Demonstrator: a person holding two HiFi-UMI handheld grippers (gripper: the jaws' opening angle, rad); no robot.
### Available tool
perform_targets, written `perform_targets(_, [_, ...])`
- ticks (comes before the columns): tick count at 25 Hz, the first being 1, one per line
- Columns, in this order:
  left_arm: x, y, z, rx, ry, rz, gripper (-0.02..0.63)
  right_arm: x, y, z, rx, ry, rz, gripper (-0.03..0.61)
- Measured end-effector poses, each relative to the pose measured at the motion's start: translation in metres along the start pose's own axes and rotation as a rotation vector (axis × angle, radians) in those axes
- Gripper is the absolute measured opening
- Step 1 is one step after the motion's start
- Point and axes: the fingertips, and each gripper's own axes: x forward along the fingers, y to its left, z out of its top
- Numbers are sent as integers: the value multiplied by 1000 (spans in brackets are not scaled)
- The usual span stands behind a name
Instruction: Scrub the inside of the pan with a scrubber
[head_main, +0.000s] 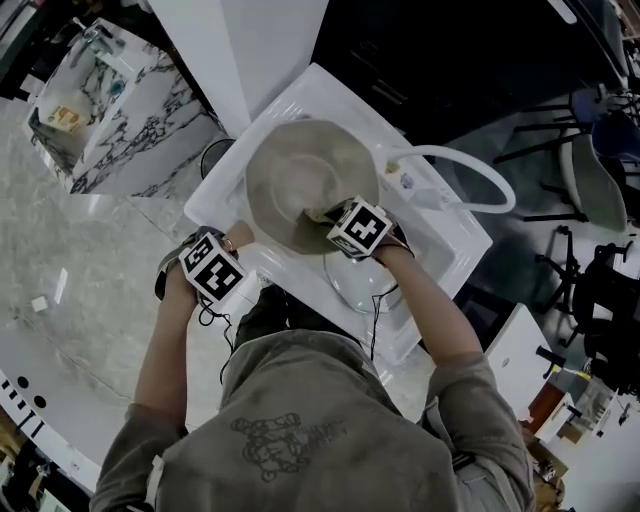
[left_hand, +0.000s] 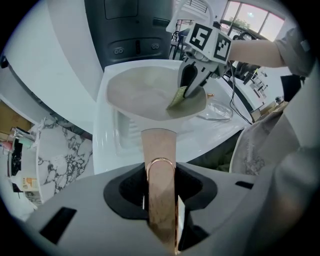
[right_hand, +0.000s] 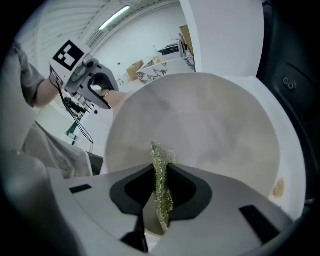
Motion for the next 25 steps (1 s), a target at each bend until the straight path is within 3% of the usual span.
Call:
perform_targets(8, [-1,1,0,-20,-7,15,155,-11,58,41,290,-220,369,75])
perform_targets(13, [-3,3,-2,-15,-5,43,156,-38,64,81,421,-440,478,75])
perform_targets(16, [-9,6,-4,-9,-12,80,167,-63,54,103,464,-616,431,75])
perform_targets(20, [-28,5,-1,-25,-78,106,201,-106,39,121,469,-818,281,75])
perform_targets(25, [-57,-1,5,-49,-165,118,206,-155,32,128,422,-937,95,75])
